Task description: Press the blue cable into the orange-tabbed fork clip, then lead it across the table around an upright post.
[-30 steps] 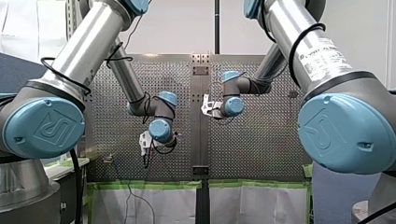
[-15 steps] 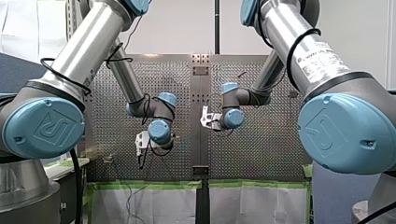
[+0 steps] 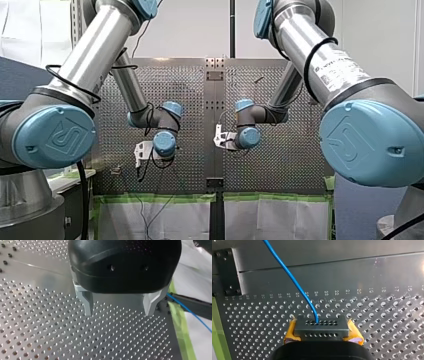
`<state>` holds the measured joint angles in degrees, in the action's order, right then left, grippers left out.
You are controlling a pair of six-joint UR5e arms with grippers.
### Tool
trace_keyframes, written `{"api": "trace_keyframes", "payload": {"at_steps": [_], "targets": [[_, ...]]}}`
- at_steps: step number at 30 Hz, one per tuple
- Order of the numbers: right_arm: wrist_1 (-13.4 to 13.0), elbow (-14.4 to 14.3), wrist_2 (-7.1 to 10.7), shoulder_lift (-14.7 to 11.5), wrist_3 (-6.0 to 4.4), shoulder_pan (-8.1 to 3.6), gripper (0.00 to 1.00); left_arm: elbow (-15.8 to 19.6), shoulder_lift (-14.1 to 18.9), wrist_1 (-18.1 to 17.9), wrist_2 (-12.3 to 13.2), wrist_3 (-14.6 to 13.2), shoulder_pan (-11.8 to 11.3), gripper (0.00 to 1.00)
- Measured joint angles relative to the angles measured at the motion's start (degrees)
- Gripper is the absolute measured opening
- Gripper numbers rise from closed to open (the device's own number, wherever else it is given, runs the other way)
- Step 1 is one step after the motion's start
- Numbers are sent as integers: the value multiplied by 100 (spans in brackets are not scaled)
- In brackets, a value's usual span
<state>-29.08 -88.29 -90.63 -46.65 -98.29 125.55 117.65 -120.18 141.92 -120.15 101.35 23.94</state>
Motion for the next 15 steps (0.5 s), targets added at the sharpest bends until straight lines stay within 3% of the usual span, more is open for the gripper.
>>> {"api": "trace_keyframes", "payload": {"at_steps": [9,15], "targets": [[-61,2,0,35,12,35,0,2,-392,-427,476,-147,-497,100],[-81,2,0,42,24,39,0,2,-722,-756,538,-143,-693,100]]}}
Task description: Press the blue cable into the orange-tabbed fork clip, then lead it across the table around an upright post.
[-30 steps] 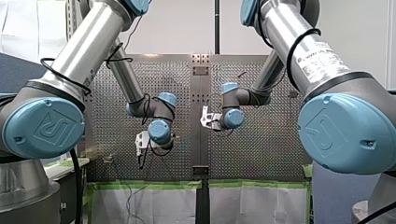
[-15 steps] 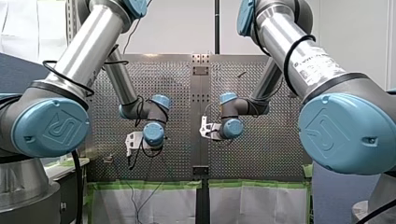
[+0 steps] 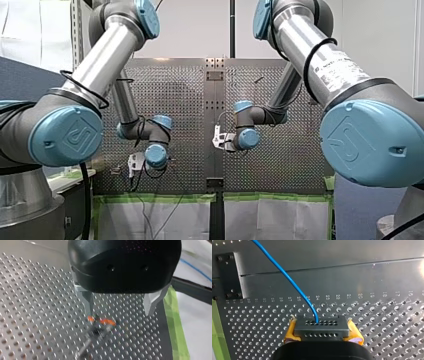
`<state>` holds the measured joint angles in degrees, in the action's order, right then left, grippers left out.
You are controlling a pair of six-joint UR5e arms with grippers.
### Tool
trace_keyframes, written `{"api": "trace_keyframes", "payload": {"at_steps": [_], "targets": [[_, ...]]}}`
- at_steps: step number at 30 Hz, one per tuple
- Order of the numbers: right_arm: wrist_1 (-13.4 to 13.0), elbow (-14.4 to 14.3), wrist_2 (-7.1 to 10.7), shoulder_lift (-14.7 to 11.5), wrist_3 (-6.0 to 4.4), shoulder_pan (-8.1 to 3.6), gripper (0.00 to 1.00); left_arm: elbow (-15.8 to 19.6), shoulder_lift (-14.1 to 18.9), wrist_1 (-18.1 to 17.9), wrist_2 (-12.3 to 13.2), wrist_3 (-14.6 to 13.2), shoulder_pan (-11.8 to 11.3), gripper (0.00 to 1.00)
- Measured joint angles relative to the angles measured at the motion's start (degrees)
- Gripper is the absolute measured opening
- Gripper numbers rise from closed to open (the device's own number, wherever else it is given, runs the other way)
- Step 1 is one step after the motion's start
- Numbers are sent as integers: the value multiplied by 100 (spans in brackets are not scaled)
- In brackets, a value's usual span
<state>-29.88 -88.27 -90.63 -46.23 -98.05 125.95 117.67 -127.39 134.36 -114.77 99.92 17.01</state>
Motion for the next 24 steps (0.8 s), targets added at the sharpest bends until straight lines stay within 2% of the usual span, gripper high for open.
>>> {"api": "trace_keyframes", "payload": {"at_steps": [6,17,24], "targets": [[-43,1,0,8,-4,3,0,0,-218,-311,8,-105,-152,100],[-62,1,8,36,0,5,0,0,-243,-595,88,-103,-194,100],[-80,-1,19,52,-3,53,0,0,-245,-757,83,-116,-203,100]]}}
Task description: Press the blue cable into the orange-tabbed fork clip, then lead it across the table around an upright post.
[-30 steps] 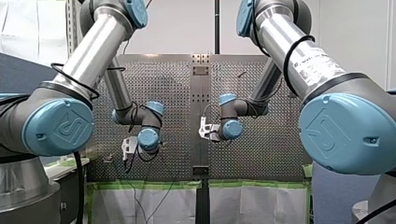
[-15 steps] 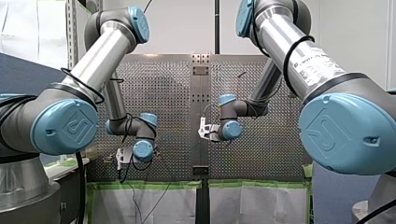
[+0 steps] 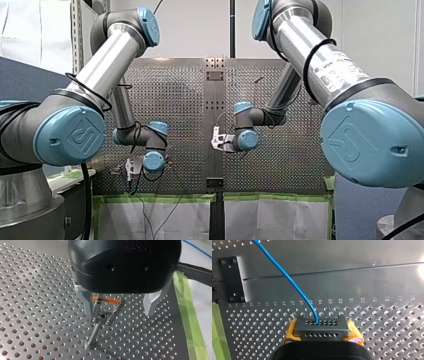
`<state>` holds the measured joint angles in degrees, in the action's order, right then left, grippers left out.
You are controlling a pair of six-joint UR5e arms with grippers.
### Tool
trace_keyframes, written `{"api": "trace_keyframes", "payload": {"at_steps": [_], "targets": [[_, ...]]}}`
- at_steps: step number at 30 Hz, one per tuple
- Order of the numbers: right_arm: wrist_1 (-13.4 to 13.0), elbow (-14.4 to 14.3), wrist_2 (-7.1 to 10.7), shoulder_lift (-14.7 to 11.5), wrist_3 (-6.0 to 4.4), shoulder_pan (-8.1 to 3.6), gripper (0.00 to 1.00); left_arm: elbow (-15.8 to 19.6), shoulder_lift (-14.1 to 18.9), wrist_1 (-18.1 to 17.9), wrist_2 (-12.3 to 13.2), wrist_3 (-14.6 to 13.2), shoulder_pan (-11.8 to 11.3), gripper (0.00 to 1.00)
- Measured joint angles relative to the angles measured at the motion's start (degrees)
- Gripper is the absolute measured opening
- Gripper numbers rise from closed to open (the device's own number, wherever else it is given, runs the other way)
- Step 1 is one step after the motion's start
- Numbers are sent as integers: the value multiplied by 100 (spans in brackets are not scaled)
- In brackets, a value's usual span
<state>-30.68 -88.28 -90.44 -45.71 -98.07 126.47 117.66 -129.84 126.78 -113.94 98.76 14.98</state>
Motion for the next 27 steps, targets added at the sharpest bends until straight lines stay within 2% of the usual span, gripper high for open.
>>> {"api": "trace_keyframes", "payload": {"at_steps": [11,27], "targets": [[-41,2,17,45,-2,62,0,0,0,-13,-3,-38,-25,100],[-44,5,24,54,-3,66,0,0,0,71,11,-74,-11,100]]}}
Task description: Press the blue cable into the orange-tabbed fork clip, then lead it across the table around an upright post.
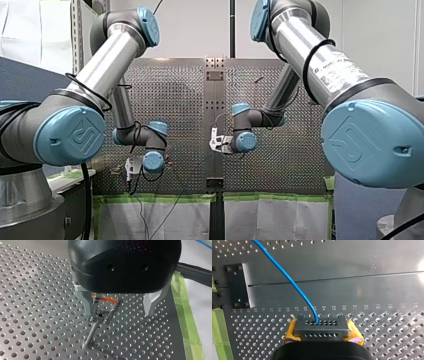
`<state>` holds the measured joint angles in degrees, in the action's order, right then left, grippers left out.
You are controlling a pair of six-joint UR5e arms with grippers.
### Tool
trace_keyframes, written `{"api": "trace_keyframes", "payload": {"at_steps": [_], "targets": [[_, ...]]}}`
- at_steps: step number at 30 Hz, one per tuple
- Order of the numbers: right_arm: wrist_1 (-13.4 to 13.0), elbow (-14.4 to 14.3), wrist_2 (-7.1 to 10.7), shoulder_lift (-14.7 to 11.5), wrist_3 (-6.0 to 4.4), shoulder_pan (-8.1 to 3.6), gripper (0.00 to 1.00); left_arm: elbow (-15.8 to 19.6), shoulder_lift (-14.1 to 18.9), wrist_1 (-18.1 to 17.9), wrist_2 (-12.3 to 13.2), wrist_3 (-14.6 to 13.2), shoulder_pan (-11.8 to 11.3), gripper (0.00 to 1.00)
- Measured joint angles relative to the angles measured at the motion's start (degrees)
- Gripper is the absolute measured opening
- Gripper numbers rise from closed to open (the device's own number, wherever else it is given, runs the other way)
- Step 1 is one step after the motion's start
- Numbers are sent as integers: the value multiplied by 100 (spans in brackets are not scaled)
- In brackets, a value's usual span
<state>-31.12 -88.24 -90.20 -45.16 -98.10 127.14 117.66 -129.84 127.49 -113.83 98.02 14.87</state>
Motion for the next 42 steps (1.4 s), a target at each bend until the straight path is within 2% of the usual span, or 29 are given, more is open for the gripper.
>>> {"api": "trace_keyframes", "payload": {"at_steps": [12,17,22,27,29,33,42], "targets": [[0,-1,5,2,0,0,0,0,1,14,25,-79,46,100],[0,-2,19,2,0,9,0,0,2,191,141,-63,165,100],[-19,-1,92,3,0,20,0,0,6,343,342,161,432,100],[-34,1,140,3,1,24,0,0,9,324,656,483,748,100],[-39,0,205,3,2,30,0,0,9,301,775,602,809,100],[-43,-1,335,3,3,33,0,0,9,134,1051,878,811,100],[-44,0,405,3,7,35,0,0,10,-50,1562,1390,725,100]]}}
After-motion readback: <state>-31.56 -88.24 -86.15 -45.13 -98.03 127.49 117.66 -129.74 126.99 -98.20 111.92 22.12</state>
